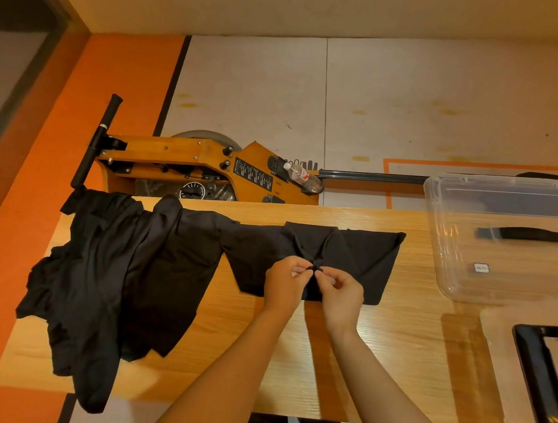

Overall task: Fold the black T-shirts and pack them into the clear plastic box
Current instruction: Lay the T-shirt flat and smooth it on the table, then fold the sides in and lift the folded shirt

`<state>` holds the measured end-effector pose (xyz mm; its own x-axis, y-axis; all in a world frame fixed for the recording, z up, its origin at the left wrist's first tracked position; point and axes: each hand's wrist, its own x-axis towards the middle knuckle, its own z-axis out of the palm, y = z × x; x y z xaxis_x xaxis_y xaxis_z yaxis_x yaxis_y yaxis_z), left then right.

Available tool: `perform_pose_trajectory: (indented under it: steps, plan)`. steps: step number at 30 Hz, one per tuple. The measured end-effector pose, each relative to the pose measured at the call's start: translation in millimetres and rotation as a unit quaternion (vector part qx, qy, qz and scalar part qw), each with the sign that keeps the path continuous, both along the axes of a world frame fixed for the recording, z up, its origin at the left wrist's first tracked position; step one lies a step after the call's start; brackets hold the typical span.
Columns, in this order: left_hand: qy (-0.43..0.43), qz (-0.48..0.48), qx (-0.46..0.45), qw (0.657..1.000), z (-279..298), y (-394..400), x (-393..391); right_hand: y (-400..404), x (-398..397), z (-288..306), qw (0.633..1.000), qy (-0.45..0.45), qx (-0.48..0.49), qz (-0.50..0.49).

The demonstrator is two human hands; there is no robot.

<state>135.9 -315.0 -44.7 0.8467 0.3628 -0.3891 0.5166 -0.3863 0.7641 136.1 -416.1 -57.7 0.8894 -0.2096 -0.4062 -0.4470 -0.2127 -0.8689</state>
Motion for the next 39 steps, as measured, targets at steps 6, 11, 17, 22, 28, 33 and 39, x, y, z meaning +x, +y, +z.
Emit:
perform_pose_trajectory:
  steps: [6,11,17,22,28,33,39]
  plan:
    - [-0.008,0.013,-0.001,1.0,1,-4,-1,4,0,4,0.999,-0.01,-0.011,-0.03]
    - [-0.009,0.016,-0.012,1.0,0,-4,-2,4,0,3,1.0,-0.01,-0.007,-0.02]
    - [-0.012,-0.001,-0.022,1.0,-1,-2,-1,2,-1,1,1.0,-0.01,-0.016,-0.015]
    - [0.001,-0.012,-0.052,0.999,-6,-3,-3,1,-2,-1,1.0,-0.004,-0.007,-0.019]
    - [0.02,-0.001,-0.111,0.994,-9,-1,-5,1,-3,-2,0.999,0.024,0.041,-0.021]
    - [0.044,0.007,-0.155,0.987,-10,2,0,1,-1,-2,0.999,0.025,-0.001,-0.028]
    - [0.027,0.011,-0.097,0.995,-11,14,19,0,-1,4,0.999,0.016,-0.004,-0.046]
